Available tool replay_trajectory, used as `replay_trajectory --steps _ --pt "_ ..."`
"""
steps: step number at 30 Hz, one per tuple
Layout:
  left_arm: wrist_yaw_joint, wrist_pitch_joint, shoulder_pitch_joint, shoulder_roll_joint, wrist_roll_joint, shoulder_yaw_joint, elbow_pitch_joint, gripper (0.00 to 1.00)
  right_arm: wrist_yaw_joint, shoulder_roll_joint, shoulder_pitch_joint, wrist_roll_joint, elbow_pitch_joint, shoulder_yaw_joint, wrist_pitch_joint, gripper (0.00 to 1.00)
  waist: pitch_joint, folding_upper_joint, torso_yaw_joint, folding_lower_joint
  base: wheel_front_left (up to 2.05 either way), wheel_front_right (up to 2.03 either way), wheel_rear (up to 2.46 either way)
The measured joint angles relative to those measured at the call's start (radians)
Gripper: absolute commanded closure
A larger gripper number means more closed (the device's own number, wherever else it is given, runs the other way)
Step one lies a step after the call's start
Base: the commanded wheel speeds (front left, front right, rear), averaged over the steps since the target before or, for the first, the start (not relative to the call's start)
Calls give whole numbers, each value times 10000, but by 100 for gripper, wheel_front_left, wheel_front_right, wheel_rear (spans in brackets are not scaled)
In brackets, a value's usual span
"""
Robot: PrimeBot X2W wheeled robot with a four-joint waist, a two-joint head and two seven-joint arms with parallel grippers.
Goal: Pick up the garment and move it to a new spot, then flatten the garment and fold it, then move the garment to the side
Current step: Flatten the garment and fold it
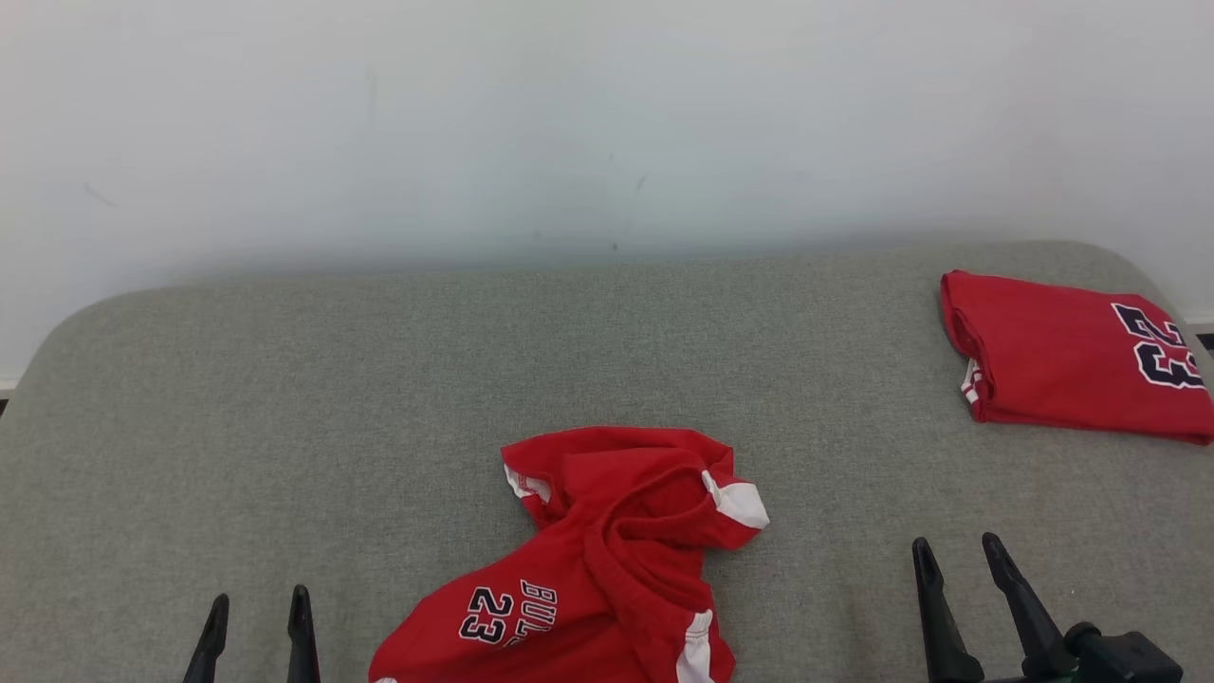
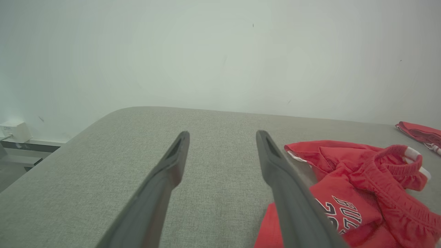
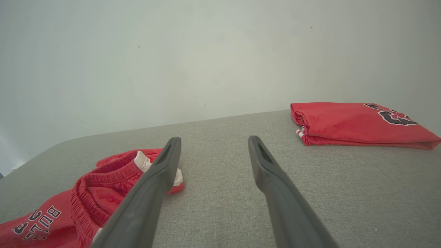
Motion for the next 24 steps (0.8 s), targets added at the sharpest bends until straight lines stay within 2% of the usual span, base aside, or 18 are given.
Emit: replay_trajectory --steps 8,14,20,24 --pt "-100 0 130 -61 75 -19 -40 0 0 12 27 13 -44 44 2 0 6 -1 126 0 0 0 0" --pt "-194 0 146 63 82 -230 205 0 0 -286 -89 29 21 568 2 0 39 0 334 0 0 0 0" --pt "-286 94 0 412 6 -1212 972 0 0 -918 -630 134 487 1843 63 0 125 0 587 0 0 0 0" --pt "-353 148 -341 819 -401 -2209 2011 0 0 -1498 -1181 401 1047 3020 376 0 243 0 775 0 0 0 0"
